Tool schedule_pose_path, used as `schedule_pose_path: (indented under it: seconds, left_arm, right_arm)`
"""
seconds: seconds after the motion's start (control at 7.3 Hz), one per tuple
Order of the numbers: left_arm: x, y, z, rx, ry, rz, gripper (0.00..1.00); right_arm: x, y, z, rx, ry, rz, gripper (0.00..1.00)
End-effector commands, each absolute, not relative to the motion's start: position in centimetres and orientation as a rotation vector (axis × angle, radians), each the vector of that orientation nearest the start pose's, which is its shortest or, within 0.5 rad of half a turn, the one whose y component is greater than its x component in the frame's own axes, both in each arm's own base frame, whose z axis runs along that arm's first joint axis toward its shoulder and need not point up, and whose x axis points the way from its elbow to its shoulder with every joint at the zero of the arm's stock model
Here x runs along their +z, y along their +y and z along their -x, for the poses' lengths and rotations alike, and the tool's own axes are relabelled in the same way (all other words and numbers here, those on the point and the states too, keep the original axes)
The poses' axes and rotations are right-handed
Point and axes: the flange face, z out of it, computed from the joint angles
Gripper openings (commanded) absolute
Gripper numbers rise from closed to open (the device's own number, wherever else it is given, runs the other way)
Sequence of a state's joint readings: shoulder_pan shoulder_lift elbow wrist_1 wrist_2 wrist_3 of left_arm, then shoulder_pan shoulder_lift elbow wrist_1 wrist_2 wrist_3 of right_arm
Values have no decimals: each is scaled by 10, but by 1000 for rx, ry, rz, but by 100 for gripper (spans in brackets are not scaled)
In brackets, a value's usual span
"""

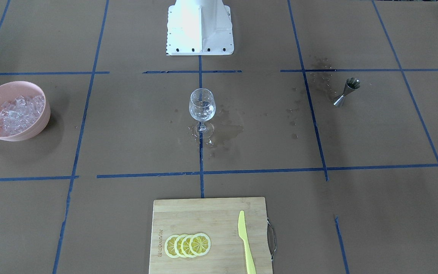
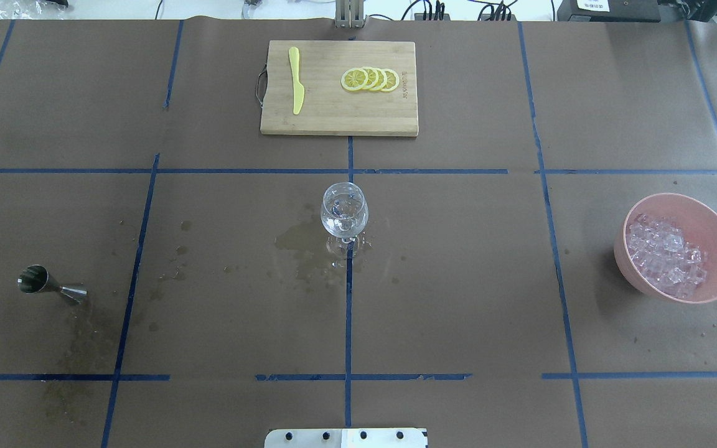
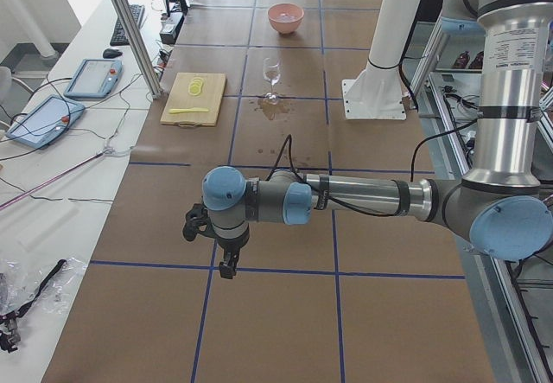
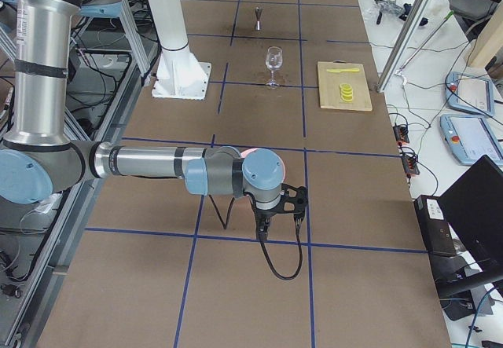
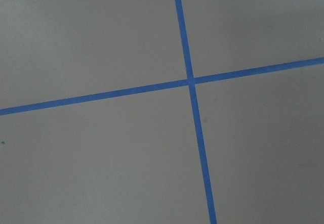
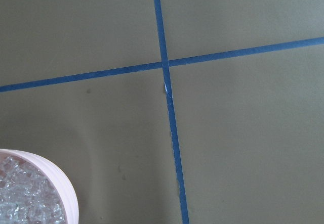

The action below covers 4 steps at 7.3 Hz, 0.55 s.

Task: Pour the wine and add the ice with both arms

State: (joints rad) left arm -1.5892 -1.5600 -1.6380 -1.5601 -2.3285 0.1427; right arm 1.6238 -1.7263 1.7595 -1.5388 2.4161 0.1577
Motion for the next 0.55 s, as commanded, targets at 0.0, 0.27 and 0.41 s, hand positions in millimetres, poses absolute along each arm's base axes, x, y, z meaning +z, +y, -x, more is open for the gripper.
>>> schedule_pose_path:
  seconds: [0.0, 0.27, 0.41]
  left_arm:
    - [631, -489, 74, 137, 757, -108, 100]
    - [595, -491, 75, 149, 750, -171, 100]
    - [546, -483, 77, 171, 739, -252, 100]
  right_arm:
    - [631, -426, -82, 171, -846, -16, 100]
    - [630, -426, -82, 169, -848, -20, 100]
    - [629, -426, -82, 170, -848, -21, 100]
